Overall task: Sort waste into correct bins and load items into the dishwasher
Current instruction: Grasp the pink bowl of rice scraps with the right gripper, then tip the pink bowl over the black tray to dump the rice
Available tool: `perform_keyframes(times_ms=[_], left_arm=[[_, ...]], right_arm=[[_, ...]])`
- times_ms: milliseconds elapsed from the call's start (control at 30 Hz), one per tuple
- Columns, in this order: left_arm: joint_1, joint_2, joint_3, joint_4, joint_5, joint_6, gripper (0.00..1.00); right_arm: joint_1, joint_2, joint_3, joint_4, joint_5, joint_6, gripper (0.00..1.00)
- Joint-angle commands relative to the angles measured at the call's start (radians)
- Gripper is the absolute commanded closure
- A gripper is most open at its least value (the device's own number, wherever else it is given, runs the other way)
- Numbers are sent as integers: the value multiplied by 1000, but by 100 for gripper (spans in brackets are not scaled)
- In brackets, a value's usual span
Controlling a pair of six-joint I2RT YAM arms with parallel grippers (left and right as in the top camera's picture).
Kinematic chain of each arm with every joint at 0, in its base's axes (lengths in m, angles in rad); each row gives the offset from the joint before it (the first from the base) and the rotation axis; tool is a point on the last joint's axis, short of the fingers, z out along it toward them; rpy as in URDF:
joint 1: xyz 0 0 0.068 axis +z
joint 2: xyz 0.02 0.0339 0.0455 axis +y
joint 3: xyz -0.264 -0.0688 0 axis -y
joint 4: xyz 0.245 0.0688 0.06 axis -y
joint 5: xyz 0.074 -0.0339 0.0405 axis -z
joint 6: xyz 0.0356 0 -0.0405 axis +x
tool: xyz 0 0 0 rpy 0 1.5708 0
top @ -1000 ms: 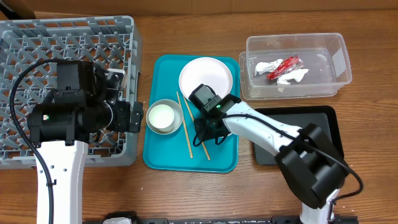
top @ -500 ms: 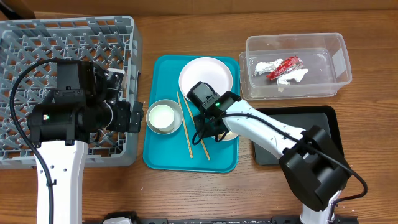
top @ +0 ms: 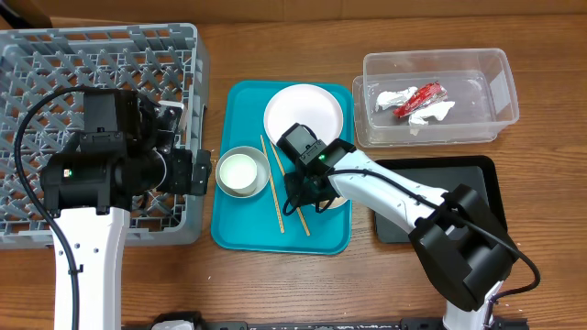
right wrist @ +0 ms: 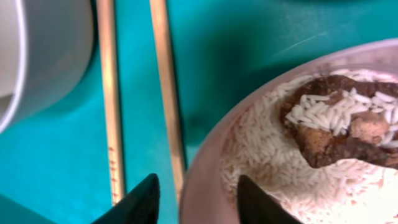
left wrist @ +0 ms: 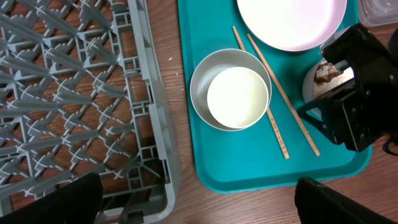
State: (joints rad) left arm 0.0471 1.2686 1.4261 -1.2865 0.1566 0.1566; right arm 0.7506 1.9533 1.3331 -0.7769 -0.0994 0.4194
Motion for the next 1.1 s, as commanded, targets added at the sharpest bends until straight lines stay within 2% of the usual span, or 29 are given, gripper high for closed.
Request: perform_keyframes(times_ms=[0, 200, 600, 833, 1067], left_arm=[[-2, 3, 16, 5, -2, -15, 0], [-2, 3, 16, 5, -2, -14, 0], [-2, 3, 16, 5, -2, -15, 0], [-2, 3, 16, 5, -2, -15, 0], [-2, 3, 16, 6, -3, -15, 0]], right_arm=[[24, -12, -5, 10, -6, 5, 66], [47, -10, -5, 4, 80, 64, 75], [47, 9, 10, -21, 90, 63, 96], [16, -97, 130, -148, 185, 60, 96], [-181, -268, 140, -247, 63, 60, 96]])
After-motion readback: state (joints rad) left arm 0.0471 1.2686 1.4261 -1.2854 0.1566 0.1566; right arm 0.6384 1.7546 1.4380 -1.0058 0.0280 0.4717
